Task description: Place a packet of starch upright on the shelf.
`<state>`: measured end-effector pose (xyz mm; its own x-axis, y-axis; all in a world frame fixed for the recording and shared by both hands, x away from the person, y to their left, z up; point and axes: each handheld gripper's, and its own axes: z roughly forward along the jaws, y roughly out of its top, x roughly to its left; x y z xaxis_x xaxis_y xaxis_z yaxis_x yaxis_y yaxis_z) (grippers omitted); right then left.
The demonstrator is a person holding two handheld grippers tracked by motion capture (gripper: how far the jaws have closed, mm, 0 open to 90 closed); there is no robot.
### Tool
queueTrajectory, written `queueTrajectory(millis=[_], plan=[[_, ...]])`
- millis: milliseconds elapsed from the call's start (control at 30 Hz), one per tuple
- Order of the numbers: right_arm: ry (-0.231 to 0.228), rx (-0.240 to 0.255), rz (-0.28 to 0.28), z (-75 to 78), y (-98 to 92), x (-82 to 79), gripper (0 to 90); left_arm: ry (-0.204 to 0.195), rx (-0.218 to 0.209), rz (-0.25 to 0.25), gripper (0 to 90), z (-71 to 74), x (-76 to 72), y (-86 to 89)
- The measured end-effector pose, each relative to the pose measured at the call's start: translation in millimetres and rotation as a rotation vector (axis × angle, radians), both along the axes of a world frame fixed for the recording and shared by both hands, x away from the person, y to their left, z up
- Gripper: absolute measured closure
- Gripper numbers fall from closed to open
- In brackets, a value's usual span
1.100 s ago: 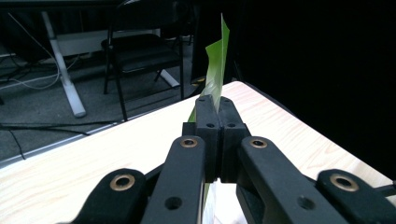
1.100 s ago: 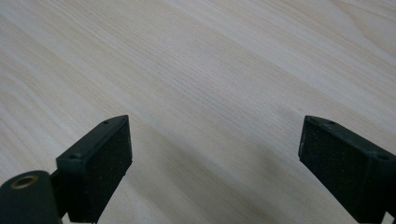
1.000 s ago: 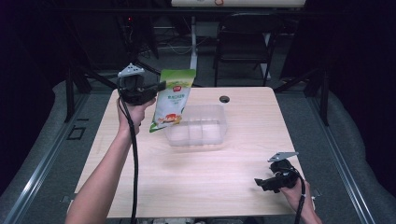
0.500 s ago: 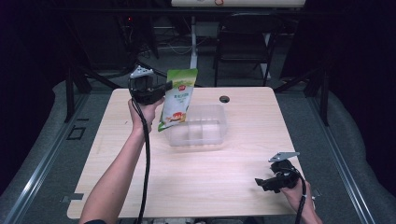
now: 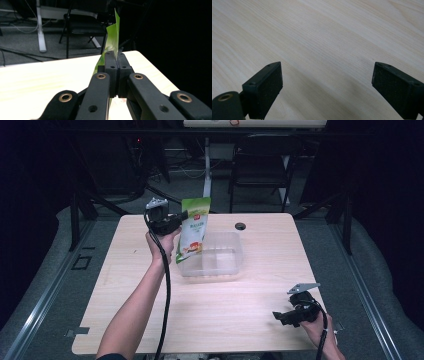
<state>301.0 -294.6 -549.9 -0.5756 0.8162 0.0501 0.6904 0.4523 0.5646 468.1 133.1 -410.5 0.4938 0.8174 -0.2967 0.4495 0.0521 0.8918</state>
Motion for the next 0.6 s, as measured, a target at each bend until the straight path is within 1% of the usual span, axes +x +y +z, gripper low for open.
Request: queueTrajectory(millis=[33,133,167,200,300,333,367,433,500,533,567,600], plan=[[-0.001,0.008,0.006,-0.6,0.2,0.1,9.0,0.003,-0.005,-0.001,90.0,-3.3,0.3,0.1],[-0.004,0.016,0.005,-0.9,1.0,-0.2,9.0,0.006,0.003,-0.004,90.0,-11.8,-1.2,0.3],[0.006,0.017,0.010,-1.2,0.7,0.4,9.0,0.005,0.006,-0.005,90.0,-13.5,-2.1,0.6],[0.006,0.017,0.010,-1.2,0.7,0.4,9.0,0.005,0.013,-0.003,90.0,-15.7,-3.5,0.9],[0.006,0.012,0.011,-1.0,1.2,0.3,9.0,0.011,0.053,-0.005,89.6,-24.9,-9.4,2.3],[0.006,0.012,0.011,-1.0,1.2,0.3,9.0,0.011,0.053,-0.005,89.5,-24.9,-9.4,2.3],[0.001,0.010,0.004,-1.1,1.7,0.0,9.0,0.005,0.058,-0.008,89.5,-27.0,-12.6,3.1],[0.000,0.009,0.004,-0.9,2.0,-0.3,9.0,-0.009,0.091,-0.008,88.7,-26.2,-17.6,5.6],[0.000,0.011,0.004,-1.4,2.0,0.1,9.0,-0.012,0.110,-0.014,87.1,-24.0,-19.7,6.6],[0.002,0.010,0.005,-1.6,2.0,0.4,9.0,-0.012,0.129,-0.025,84.9,-21.3,-19.8,7.1],[0.002,0.003,0.005,-1.6,1.8,0.6,9.0,-0.013,0.164,-0.034,82.0,-17.6,-18.7,6.9],[0.004,0.003,0.008,-1.6,1.9,0.8,9.0,-0.008,0.181,-0.039,75.8,-15.7,-17.2,6.2]])
